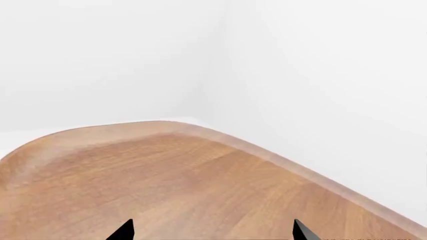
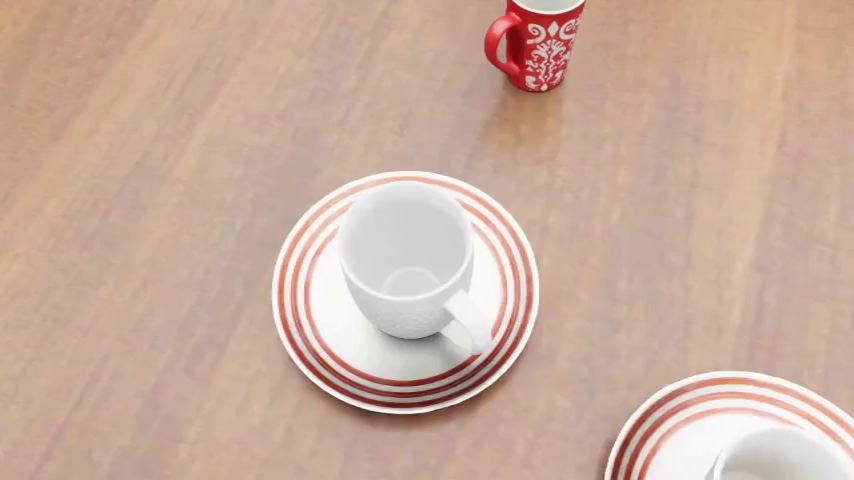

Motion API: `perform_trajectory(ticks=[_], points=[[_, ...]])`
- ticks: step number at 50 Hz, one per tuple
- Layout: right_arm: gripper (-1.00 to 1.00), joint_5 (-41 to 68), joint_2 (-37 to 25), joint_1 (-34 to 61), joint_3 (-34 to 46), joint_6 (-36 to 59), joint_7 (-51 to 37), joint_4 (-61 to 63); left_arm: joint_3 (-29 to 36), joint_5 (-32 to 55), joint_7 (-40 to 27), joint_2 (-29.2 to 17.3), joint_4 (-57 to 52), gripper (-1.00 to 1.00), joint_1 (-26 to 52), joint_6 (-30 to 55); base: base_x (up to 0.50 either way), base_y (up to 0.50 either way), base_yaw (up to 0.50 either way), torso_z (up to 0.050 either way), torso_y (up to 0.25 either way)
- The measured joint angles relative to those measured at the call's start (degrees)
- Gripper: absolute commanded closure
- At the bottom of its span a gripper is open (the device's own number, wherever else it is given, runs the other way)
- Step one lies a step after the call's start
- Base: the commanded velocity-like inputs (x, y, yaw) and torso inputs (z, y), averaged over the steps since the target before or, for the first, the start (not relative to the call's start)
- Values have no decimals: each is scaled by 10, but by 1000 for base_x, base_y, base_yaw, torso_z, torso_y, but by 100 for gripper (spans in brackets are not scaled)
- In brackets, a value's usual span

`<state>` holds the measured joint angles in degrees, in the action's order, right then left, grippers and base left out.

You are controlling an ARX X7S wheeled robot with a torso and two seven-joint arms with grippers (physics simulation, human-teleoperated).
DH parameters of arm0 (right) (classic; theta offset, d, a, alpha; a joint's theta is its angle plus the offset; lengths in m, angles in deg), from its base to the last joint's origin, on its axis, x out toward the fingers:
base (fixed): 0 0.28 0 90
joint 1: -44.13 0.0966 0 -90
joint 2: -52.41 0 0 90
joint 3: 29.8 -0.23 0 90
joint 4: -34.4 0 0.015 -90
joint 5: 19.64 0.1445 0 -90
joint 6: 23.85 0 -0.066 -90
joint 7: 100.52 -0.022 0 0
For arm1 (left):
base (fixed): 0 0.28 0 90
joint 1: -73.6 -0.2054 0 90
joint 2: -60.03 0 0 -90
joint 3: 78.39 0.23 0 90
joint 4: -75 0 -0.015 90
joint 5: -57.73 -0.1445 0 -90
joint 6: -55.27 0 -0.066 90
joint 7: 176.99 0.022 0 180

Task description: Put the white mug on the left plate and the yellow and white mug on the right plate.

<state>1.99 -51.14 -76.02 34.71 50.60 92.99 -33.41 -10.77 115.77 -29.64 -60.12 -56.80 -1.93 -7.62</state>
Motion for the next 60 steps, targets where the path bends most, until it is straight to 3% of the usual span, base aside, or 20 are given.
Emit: perform_trajectory(ticks=[12,30,45,60], points=[[-100,60,-62,67,3,111,-58,82,6,-2,0,0,1,-100,2,0,0,0,0,0,0],[-100,124,-153,336,81,320,-169,38,6,1,1,-3,-8,-100,-4,-2,0,0,0,0,0],[-100,114,-159,517,145,378,-197,-92,22,0,5,-10,-24,-100,-1,4,0,0,0,0,0],[-100,118,-171,602,169,431,-230,-79,74,40,-40,-53,-54,-100,107,61,0,0,0,0,1]])
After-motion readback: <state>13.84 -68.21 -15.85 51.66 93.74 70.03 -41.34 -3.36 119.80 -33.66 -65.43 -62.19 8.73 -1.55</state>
